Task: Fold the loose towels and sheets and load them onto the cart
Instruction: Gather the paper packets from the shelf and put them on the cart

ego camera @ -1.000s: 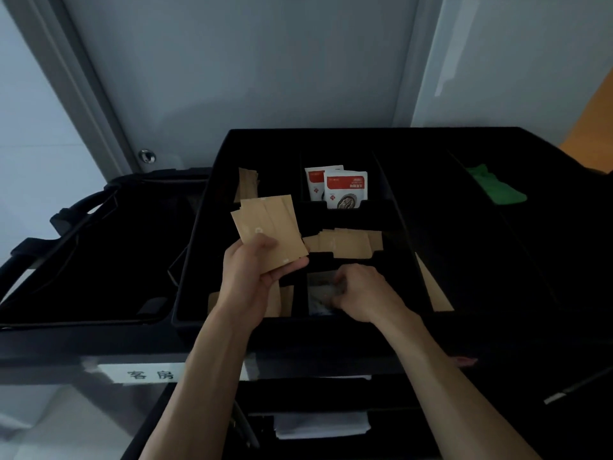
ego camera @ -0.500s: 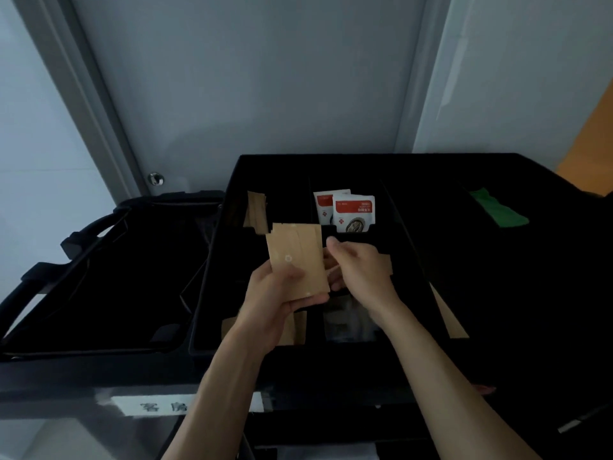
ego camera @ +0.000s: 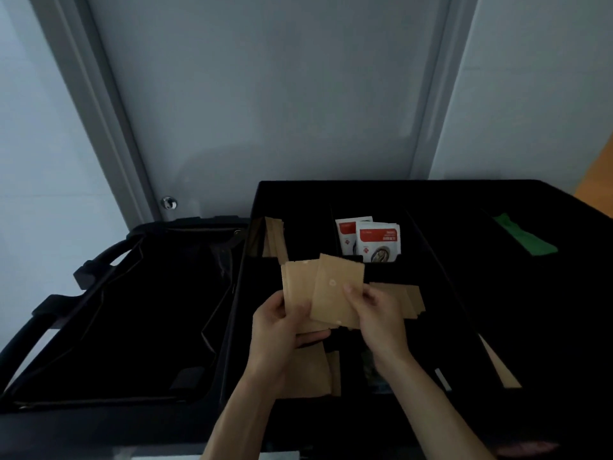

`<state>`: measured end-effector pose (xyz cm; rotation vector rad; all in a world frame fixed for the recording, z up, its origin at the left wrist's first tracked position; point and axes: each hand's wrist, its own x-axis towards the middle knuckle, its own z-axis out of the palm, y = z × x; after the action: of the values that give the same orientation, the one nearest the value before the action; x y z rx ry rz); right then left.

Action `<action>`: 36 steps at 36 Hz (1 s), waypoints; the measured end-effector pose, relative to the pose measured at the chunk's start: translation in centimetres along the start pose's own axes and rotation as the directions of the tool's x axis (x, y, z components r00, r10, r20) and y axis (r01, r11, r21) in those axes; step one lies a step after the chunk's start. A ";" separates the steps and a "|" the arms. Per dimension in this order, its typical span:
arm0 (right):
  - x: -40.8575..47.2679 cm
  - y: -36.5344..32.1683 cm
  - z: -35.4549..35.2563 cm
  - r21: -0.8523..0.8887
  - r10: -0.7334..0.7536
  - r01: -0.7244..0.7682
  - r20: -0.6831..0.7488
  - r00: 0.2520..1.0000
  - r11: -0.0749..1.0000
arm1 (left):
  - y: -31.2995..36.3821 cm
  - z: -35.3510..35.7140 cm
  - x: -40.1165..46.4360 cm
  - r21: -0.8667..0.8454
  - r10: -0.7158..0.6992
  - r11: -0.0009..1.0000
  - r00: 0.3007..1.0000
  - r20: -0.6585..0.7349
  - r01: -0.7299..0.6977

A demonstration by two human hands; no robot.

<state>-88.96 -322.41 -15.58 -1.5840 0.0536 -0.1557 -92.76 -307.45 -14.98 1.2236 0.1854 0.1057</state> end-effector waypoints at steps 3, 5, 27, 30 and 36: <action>0.0 0.1 0.0 -0.001 -0.048 0.048 -0.069 0.996 0.999 | -0.5 -0.6 0.0 0.017 0.022 1.000 0.999 -0.049 -0.022; 0.0 0.1 -0.1 -0.015 -0.062 0.061 -0.086 0.994 0.998 | -0.6 -0.7 0.0 0.017 0.032 0.999 0.996 -0.079 -0.031; 0.4 0.2 0.7 -0.063 -0.159 0.166 0.114 0.981 0.984 | 0.0 -0.3 -0.2 0.044 0.070 0.996 0.992 0.108 -0.075; 1.7 -0.9 -0.4 -0.092 -0.238 0.236 -0.018 0.971 0.967 | 0.4 -0.3 0.8 0.105 0.143 0.983 0.986 0.088 -0.152; 5.8 -3.9 -5.3 -0.185 -0.353 0.323 -0.165 0.921 0.928 | 1.9 1.0 2.4 0.168 0.234 0.953 0.965 0.116 -0.252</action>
<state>-84.15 -328.30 -11.21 -1.7191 -0.0585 -0.5933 -90.18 -307.32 -13.09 1.4276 -0.0414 0.2492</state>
